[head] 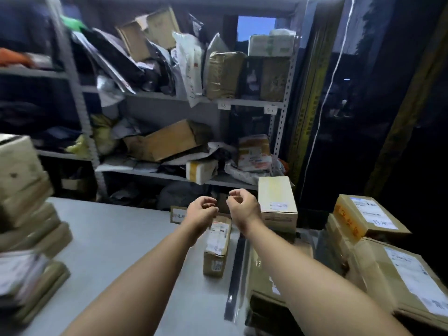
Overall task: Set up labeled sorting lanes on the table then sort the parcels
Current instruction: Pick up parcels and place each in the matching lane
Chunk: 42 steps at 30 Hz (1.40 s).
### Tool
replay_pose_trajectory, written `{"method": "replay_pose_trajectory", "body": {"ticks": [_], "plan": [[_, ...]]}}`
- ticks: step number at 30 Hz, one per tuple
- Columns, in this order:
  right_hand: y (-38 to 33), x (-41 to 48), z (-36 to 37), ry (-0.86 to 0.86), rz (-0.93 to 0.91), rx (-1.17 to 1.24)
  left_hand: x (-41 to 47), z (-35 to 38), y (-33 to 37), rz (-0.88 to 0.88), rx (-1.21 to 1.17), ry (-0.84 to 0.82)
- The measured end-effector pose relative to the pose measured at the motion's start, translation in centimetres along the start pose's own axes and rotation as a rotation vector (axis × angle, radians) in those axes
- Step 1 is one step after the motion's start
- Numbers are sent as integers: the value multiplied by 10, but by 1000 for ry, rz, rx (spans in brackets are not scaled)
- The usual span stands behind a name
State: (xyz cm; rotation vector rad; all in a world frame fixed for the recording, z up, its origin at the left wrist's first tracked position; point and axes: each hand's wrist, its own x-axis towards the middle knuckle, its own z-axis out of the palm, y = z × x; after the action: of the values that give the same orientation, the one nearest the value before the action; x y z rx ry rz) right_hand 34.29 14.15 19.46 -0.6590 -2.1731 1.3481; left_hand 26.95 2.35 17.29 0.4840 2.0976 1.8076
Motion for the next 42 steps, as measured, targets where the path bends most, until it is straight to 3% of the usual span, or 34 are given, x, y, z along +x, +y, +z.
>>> {"method": "replay_pose_trajectory", "body": {"ticks": [12, 16, 19, 25, 28, 33, 42], "plan": [[-71, -91, 332, -663, -76, -122, -85, -310, -102, -258, 3, 435], [-85, -126, 429, -774, -29, -116, -108, -401, -144, -328, 65, 545], [-85, -139, 478, -744, 27, -118, -117, -453, -174, -362, 121, 629], [-61, -135, 526, -734, 229, -187, -112, -506, -206, -494, 241, 697], [-56, -132, 532, -764, 302, -219, -102, -512, -220, -591, 251, 617], [-52, -133, 532, -860, 358, -210, -88, -506, -234, -662, -25, 535], [-49, -140, 517, -922, 515, 12, -90, -487, -243, -650, -271, 493]]}}
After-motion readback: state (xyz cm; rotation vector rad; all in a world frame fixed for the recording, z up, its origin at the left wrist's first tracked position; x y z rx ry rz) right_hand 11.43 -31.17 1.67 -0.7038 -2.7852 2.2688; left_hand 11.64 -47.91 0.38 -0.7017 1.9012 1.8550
